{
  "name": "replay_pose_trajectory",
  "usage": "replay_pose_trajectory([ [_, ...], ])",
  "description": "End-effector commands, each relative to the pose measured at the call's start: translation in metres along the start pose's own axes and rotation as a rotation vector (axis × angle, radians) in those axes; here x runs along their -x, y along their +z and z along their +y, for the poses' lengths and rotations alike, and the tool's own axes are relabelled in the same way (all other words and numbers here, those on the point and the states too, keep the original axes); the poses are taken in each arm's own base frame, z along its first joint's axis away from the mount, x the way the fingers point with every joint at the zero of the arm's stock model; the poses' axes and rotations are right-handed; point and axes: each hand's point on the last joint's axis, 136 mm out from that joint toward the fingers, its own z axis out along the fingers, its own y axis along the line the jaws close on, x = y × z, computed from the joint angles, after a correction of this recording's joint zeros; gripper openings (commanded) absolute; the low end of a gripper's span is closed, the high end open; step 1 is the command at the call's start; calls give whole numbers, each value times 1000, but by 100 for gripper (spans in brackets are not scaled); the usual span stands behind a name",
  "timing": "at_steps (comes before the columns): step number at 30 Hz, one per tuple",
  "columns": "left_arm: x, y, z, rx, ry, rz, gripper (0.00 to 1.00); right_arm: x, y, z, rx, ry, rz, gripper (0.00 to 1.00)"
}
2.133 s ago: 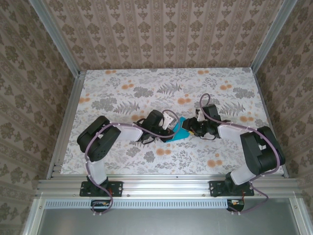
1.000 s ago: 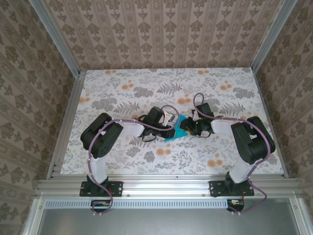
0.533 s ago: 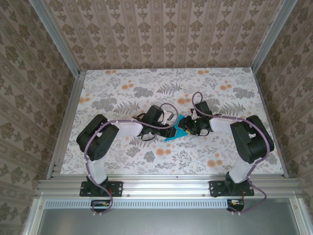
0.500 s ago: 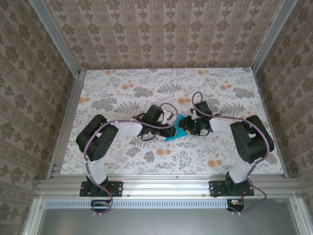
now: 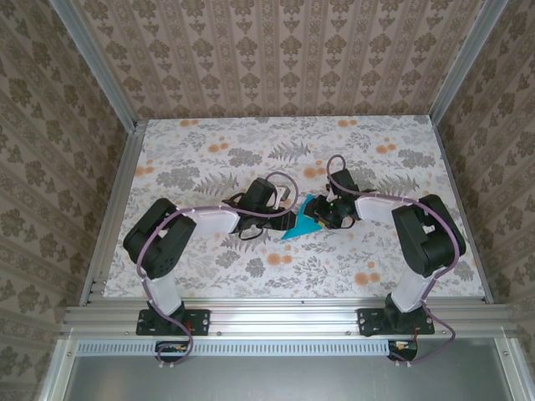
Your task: Fold a paper plane with a square sheet of paper (pick it up from the middle)
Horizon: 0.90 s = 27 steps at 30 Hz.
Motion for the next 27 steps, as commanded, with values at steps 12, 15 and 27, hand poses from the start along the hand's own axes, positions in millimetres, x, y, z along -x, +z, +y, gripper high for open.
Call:
replay_pose_trajectory([
  [12, -15, 9, -1, -17, 36, 61, 36, -24, 13, -91, -403, 123, 59, 42],
  [15, -20, 9, 3, -3, 39, 79, 34, -25, 14, -93, -411, 128, 64, 41],
  [27, -33, 9, 7, 5, 9, 113, 14, -24, 16, -89, -409, 100, 75, 43],
])
